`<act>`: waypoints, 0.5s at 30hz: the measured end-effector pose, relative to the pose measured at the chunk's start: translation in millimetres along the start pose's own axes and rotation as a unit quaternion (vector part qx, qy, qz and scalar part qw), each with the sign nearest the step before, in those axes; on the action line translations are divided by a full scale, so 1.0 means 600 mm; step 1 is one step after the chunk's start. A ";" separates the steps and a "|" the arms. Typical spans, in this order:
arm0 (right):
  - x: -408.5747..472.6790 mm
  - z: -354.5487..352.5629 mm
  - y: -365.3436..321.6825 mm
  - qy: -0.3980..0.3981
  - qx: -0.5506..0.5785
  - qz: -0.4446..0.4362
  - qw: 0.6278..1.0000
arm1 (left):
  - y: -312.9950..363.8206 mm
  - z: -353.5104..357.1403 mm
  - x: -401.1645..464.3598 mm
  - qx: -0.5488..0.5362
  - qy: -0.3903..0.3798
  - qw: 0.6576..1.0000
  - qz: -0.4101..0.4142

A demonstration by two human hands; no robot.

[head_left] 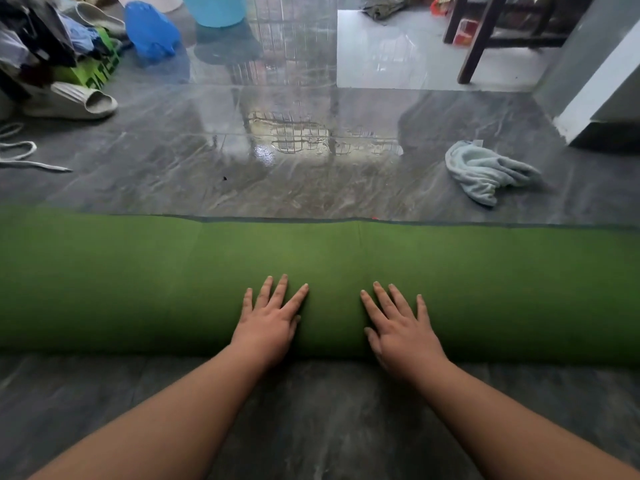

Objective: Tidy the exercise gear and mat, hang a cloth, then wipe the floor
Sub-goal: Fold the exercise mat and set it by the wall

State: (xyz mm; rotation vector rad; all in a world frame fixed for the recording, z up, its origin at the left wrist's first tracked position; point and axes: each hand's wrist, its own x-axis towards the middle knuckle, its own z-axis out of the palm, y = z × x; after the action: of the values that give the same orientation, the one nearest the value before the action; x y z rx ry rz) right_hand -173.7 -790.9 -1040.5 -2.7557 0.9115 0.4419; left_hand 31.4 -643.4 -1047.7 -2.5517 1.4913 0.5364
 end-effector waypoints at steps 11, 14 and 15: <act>0.022 0.050 0.023 -0.060 0.006 -0.001 0.998 | -0.002 0.055 0.019 -0.069 -0.010 0.996 -0.049; 0.022 0.050 0.025 -0.060 0.011 -0.004 0.998 | 0.000 0.051 0.017 -0.063 -0.012 0.997 -0.049; 0.021 0.046 0.025 -0.058 0.014 -0.004 0.998 | 0.001 0.048 0.015 -0.060 -0.009 0.997 -0.047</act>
State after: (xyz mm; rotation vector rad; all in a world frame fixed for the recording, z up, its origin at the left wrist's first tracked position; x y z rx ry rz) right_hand -179.1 -801.7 -1072.1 -2.6761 0.8716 0.5775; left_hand 28.0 -642.5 -1077.3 -2.6836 1.3632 0.6531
